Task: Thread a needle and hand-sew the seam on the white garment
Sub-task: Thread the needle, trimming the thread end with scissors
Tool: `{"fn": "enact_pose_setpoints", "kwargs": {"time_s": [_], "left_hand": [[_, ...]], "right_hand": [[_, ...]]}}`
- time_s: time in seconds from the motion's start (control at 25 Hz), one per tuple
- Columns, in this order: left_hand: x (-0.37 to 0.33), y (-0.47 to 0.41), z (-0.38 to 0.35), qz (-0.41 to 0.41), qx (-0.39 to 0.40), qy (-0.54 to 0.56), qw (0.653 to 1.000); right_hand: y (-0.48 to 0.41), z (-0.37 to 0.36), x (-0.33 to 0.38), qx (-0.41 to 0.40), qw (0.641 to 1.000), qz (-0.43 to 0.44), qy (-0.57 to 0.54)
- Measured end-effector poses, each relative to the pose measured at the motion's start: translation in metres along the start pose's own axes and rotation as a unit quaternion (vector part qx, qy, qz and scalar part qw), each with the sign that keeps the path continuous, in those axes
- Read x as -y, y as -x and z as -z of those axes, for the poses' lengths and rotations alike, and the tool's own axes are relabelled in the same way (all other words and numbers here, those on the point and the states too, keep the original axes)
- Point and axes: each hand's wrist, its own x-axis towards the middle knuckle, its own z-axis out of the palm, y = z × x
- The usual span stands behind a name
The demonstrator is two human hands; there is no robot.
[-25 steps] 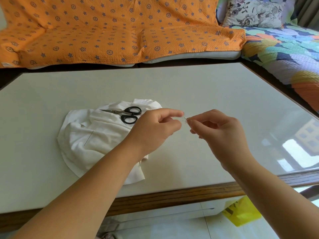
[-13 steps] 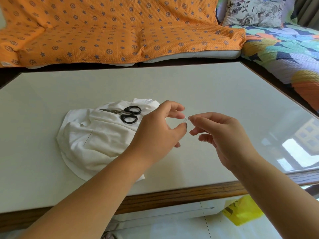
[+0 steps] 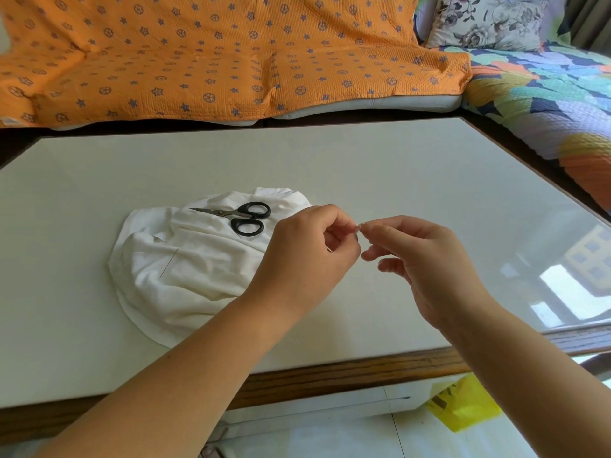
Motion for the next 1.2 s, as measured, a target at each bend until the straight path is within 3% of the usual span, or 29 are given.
{"fn": "enact_pose_setpoints", "kwargs": {"time_s": [0.4, 0.72, 1.2], "left_hand": [[0.0, -0.003, 0.0, -0.017, -0.024, -0.022, 0.999], [-0.001, -0.005, 0.005, 0.08, 0.027, 0.069, 0.994], [-0.003, -0.009, 0.01, 0.159, 0.058, 0.174, 0.97]], "right_hand": [[0.006, -0.004, -0.001, -0.04, 0.995, 0.067, 0.067], [0.006, -0.003, -0.005, -0.044, 0.979, 0.151, 0.131], [0.002, 0.002, -0.006, 0.017, 0.979, 0.16, 0.125]]}}
